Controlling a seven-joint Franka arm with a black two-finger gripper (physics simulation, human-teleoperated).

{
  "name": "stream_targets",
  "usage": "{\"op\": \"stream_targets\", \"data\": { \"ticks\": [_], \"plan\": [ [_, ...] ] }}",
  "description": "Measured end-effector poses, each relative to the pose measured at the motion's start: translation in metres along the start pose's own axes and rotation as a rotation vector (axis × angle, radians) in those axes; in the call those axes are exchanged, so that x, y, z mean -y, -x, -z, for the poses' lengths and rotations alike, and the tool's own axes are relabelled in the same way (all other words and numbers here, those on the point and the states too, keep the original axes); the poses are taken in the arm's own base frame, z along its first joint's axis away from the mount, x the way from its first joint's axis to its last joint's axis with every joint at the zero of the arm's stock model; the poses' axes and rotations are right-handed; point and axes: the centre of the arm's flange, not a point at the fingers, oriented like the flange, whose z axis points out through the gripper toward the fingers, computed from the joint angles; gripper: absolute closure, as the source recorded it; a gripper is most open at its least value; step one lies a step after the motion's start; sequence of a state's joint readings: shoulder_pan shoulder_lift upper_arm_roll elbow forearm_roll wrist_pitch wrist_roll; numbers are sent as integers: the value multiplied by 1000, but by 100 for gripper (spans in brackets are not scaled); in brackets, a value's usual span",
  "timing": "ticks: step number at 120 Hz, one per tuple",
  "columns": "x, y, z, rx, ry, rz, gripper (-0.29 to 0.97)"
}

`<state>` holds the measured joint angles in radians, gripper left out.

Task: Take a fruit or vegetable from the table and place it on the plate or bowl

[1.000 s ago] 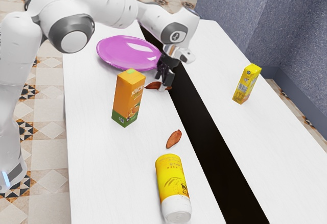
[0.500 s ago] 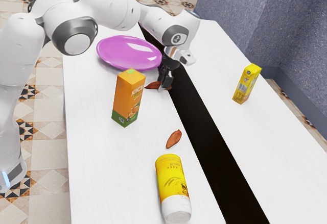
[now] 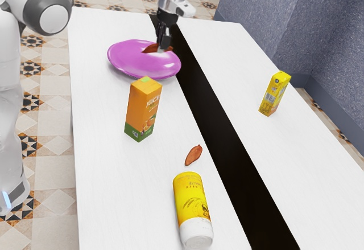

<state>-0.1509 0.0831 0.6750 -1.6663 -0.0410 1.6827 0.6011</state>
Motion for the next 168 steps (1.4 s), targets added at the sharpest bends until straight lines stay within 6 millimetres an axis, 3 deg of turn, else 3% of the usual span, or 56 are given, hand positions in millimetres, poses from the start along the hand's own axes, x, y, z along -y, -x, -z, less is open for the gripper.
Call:
{"op": "stream_targets", "data": {
  "ticks": [11,17,33,42,49,68,80,92,97,102,106,113,120,126,131,138,146,154,159,164,168],
  "plan": [
    [-7,0,4,5,0,-31,52],
    [-1,7,8,3,-2,-27,52],
    [75,49,-11,37,-23,107,52],
    [97,42,-28,61,-47,129,51],
    [101,28,-37,63,-53,113,52],
    [102,15,-47,50,-51,68,50],
    [104,15,-48,39,-43,53,26],
    [99,16,-39,25,-33,28,13],
    [80,9,-14,-3,-30,-20,9],
    [29,-17,12,-16,-17,-134,7],
    [-28,-43,22,-2,1,-251,5],
    [-167,-83,33,38,19,-520,4],
    [-279,-85,44,79,8,-747,3],
    [-334,-76,51,101,-20,-888,2],
    [-352,-71,53,108,-34,-966,1],
    [-354,-70,55,109,-47,-1032,1],
    [-342,-71,55,103,-40,-1067,1],
    [-315,-73,51,112,-10,-1009,0],
    [-310,-70,52,120,9,-963,0],
    [-321,-73,59,106,2,-941,0],
    [-342,-82,62,69,-27,-946,0]
  ]
}}
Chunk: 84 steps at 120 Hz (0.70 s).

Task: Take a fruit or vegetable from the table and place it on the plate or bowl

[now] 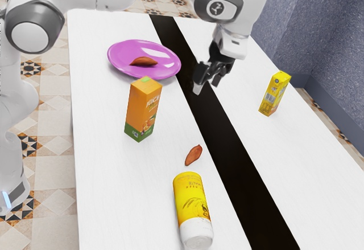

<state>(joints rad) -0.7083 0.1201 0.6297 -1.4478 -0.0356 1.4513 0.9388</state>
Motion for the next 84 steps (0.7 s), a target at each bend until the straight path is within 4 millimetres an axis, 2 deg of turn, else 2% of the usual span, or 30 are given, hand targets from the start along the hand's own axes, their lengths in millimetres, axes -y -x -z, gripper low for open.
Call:
{"op": "stream_targets", "data": {
  "ticks": [6,10,17,21,29,35,46,56,66,84],
  "plan": [
    [-21,-36,5,-24,-34,-32,0],
    [-29,-41,12,-33,-42,-16,0],
    [-25,-19,26,-40,-41,79,0],
    [-12,0,23,-70,9,172,0],
    [21,51,19,-79,53,390,0],
    [30,65,18,-65,54,498,0],
    [26,54,13,-64,68,601,0],
    [24,39,-22,-47,120,688,0],
    [26,34,-47,-49,143,791,0],
    [29,28,-60,-78,145,960,0]
  ]
}}
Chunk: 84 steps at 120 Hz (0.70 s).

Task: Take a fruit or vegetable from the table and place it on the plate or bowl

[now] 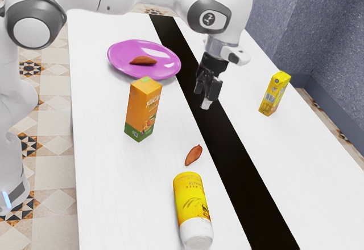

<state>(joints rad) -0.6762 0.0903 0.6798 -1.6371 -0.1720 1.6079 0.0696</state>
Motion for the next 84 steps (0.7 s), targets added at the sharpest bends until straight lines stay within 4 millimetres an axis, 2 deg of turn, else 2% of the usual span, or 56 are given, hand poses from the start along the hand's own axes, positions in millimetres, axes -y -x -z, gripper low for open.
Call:
{"op": "stream_targets", "data": {
  "ticks": [17,38,56,64,75,84],
  "plan": [
    [-14,6,-35,19,24,119,0],
    [-27,16,-30,-46,-12,246,0],
    [-39,2,-50,-68,-40,357,0],
    [-62,3,-69,-54,-46,368,1],
    [-110,15,-93,-37,-51,338,1],
    [-145,24,-103,-37,-53,317,1]
  ]
}}
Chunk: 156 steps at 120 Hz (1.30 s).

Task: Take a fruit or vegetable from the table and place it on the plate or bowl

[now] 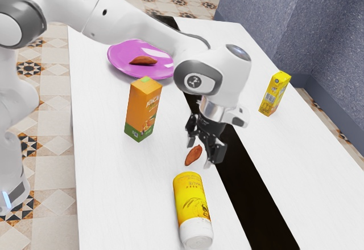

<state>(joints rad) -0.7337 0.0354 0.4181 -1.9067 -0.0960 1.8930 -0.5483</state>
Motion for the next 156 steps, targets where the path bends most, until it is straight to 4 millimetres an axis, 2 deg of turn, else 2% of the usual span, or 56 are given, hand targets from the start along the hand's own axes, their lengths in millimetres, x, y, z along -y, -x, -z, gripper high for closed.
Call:
{"op": "stream_targets", "data": {
  "ticks": [10,21,30,51,61,70,87,96,104,127,156],
  "plan": [
    [-15,10,-1,-8,4,7,2],
    [-8,3,0,-17,11,61,2],
    [14,-12,3,-24,17,135,2],
    [89,-51,-1,-23,17,332,2],
    [104,-58,-4,-22,16,380,2],
    [98,-57,-7,-22,11,384,2],
    [57,-39,-13,-21,4,329,2],
    [46,-34,-14,-20,3,317,2],
    [48,-35,-14,-22,4,328,2],
    [69,-50,-20,-23,-3,391,2],
    [61,-53,-40,-20,-27,398,4]
  ]
}}
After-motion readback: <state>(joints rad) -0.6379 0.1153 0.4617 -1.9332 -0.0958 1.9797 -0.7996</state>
